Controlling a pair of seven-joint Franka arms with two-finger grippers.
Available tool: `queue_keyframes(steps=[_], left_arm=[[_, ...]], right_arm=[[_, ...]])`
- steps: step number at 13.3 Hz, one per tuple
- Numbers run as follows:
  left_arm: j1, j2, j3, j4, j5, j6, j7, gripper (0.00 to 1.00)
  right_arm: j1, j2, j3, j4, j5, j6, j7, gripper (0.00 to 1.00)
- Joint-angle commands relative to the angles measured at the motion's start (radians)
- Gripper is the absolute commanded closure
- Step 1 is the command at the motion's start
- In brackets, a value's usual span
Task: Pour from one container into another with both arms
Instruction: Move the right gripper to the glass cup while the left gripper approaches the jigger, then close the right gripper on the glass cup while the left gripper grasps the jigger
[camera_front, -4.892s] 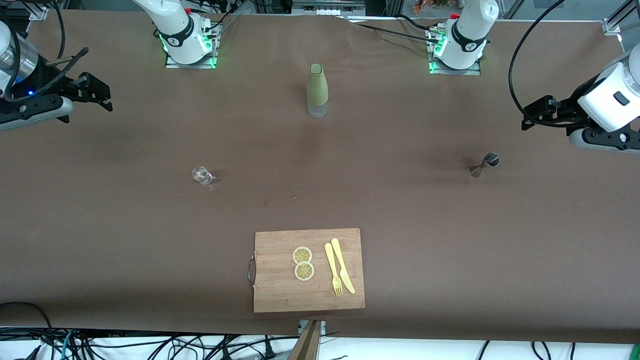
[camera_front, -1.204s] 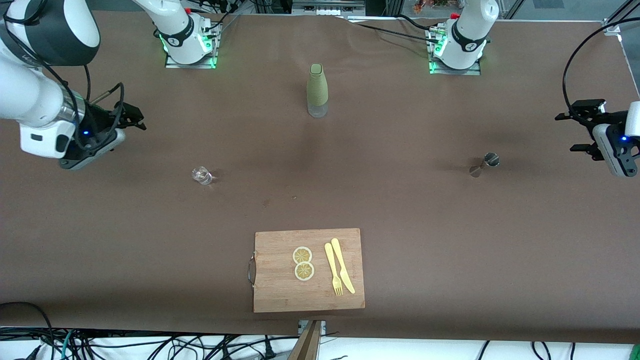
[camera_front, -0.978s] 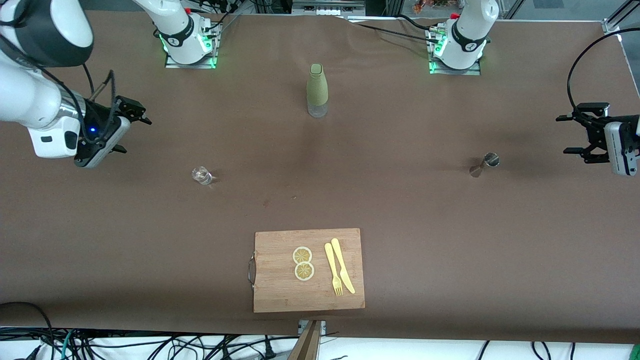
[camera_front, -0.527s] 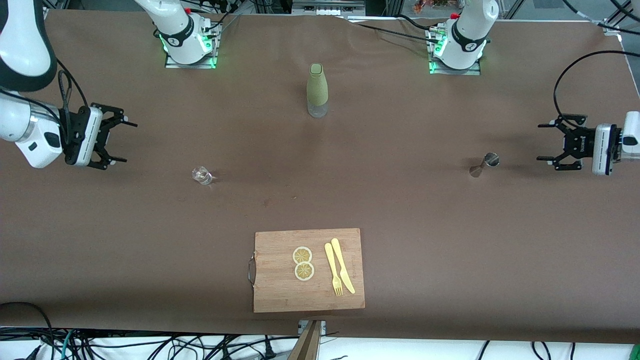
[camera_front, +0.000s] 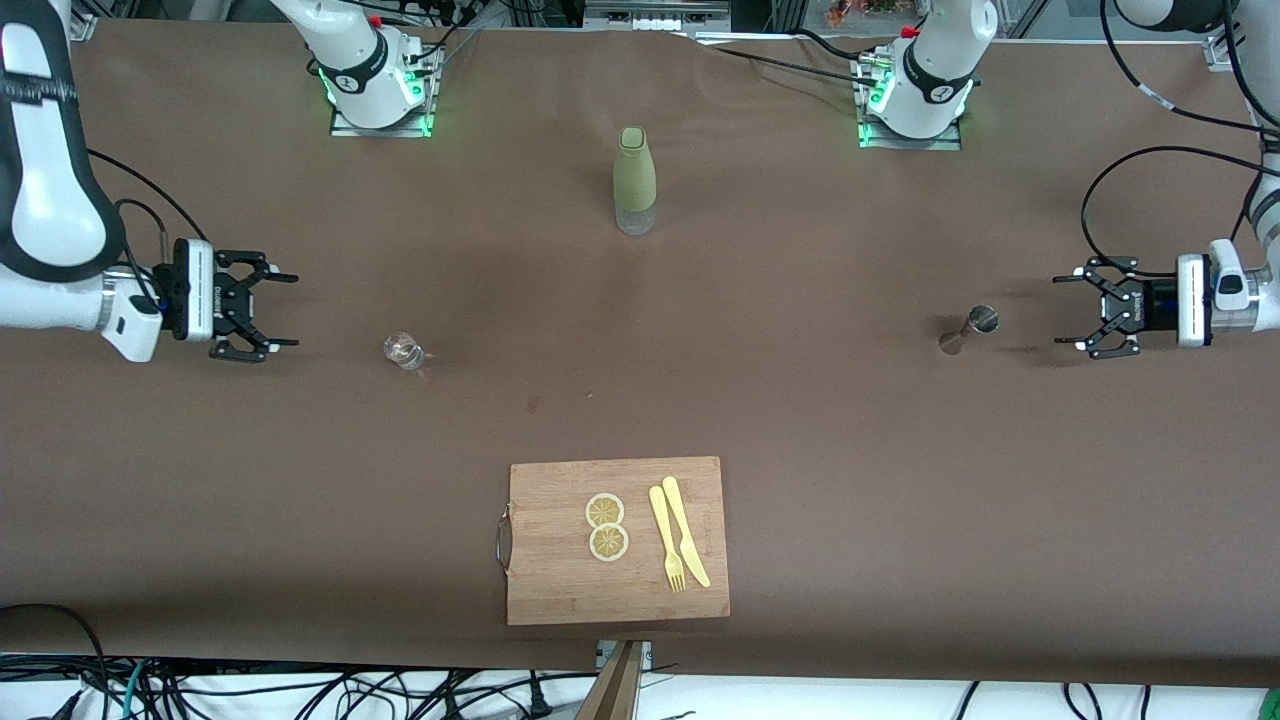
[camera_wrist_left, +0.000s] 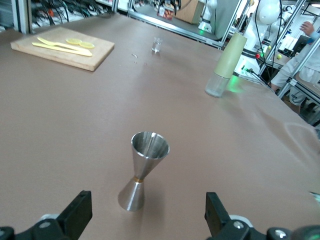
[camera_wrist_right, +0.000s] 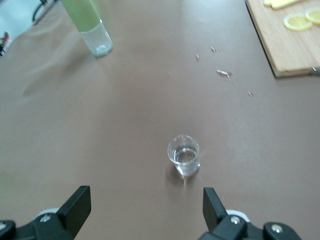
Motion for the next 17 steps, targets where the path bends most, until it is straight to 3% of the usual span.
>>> queue_keyframes(steps=[1, 3, 6, 12, 17], left_arm=[[0.013, 0.057, 0.003, -0.020, -0.074, -0.007, 0.195, 0.00], [0.024, 0.086, 0.003, -0.072, -0.145, -0.008, 0.289, 0.02], [0.024, 0.135, -0.005, -0.077, -0.208, -0.014, 0.396, 0.01], [0.012, 0.209, -0.054, -0.078, -0.292, -0.033, 0.488, 0.00], [0.004, 0.238, -0.086, -0.078, -0.291, -0.063, 0.548, 0.00]], right_arm=[[-0.029, 0.097, 0.009, -0.008, 0.087, 0.001, -0.180, 0.01], [-0.034, 0.169, 0.001, -0.008, 0.142, 0.000, -0.261, 0.01], [-0.036, 0.283, -0.007, -0.003, 0.251, 0.000, -0.418, 0.01], [-0.030, 0.355, -0.007, 0.046, 0.320, 0.018, -0.447, 0.01], [0.000, 0.380, -0.002, 0.046, 0.391, 0.046, -0.449, 0.01]])
